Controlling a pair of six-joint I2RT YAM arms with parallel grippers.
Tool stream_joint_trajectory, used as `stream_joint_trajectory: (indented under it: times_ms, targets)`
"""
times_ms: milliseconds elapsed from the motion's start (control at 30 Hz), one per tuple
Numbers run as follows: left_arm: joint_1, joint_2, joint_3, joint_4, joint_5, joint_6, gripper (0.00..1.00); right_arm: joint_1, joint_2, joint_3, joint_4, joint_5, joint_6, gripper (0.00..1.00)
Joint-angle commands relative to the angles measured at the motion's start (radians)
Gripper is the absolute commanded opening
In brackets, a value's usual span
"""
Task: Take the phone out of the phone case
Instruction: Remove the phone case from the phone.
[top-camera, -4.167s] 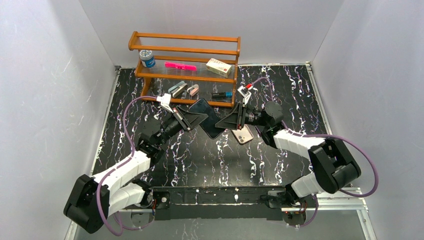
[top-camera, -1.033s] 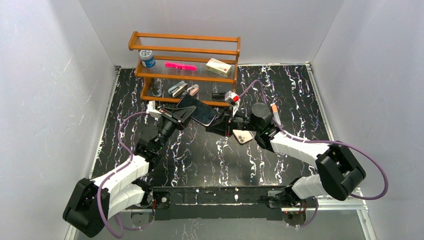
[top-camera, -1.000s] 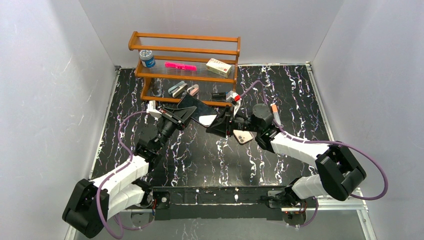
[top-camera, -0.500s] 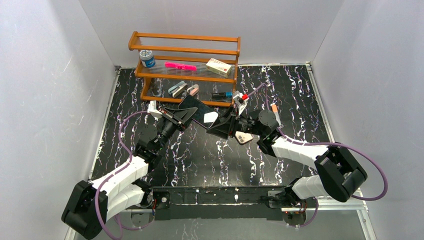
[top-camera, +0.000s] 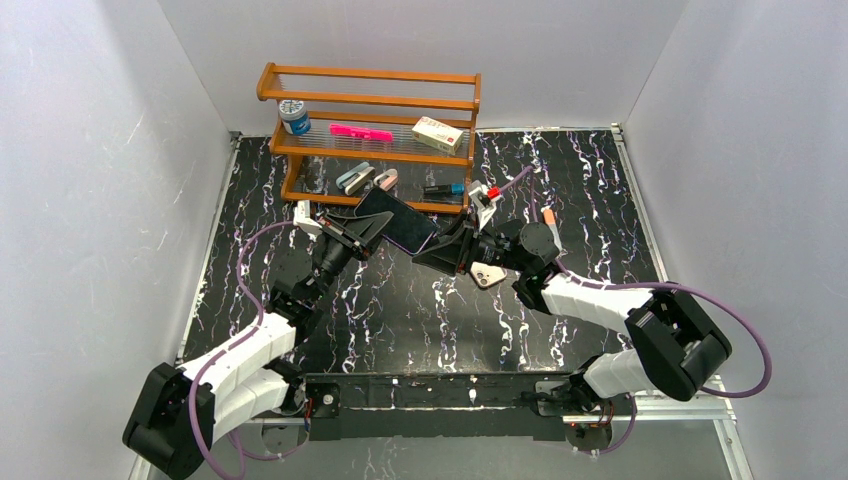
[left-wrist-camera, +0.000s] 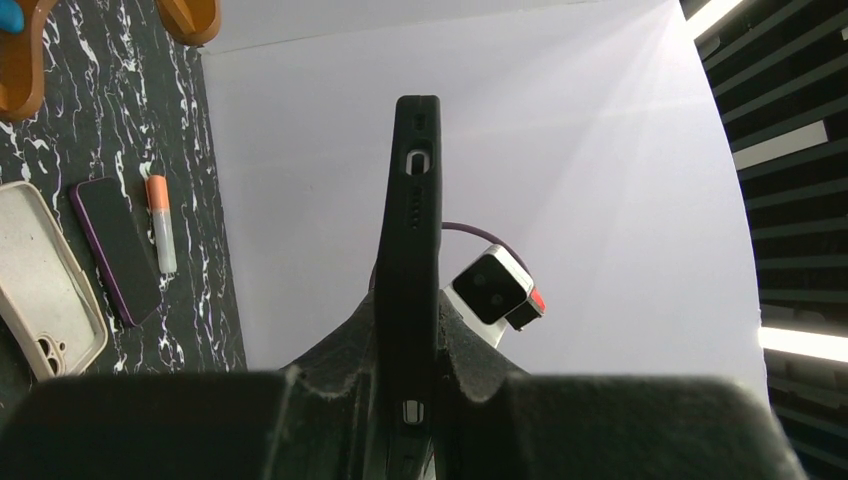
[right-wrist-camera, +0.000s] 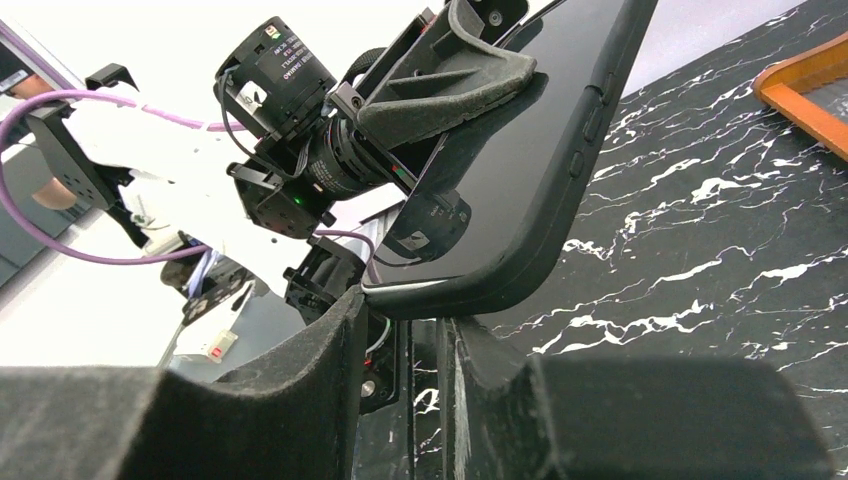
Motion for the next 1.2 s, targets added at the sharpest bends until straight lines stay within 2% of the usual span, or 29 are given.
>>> stream_joint_trajectory:
  times_ms: [0, 167, 700, 867, 933, 1000, 1067, 1167]
  targets:
    - [-0.015, -0.015, 0.044, 0.026, 0.072, -0.017, 0.0, 0.001, 0.006, 0.06, -0.006, 0.072, -0.152, 0.11]
    - [-0.02, -0.03, 0.046, 0.024, 0.079, -0.015, 0.0, -0.001, -0.005, 0.107, -0.154, 0.113, -0.285, 0.01]
    - [-0.023, -0.036, 0.051, 0.027, 0.082, 0.017, 0.0, 0.0, -0.003, 0.213, -0.465, 0.308, -0.555, 0.01]
    - [-0.014, -0.029, 0.057, 0.012, 0.077, 0.086, 0.0, -0.001, -0.037, 0.174, -0.496, 0.272, -0.551, 0.01]
    - [0.001, -0.024, 0.062, -0.011, 0.089, 0.117, 0.0, -0.003, -0.063, 0.156, -0.532, 0.263, -0.541, 0.06]
    - [0.024, -0.022, 0.073, -0.048, 0.114, 0.158, 0.0, -0.01, -0.101, 0.128, -0.558, 0.261, -0.531, 0.15]
    - [0.048, -0.025, 0.093, -0.109, 0.139, 0.204, 0.0, -0.015, -0.148, 0.096, -0.576, 0.262, -0.518, 0.33]
    - [0.076, -0.03, 0.141, -0.222, 0.174, 0.286, 0.0, -0.022, -0.209, 0.072, -0.624, 0.265, -0.509, 0.51]
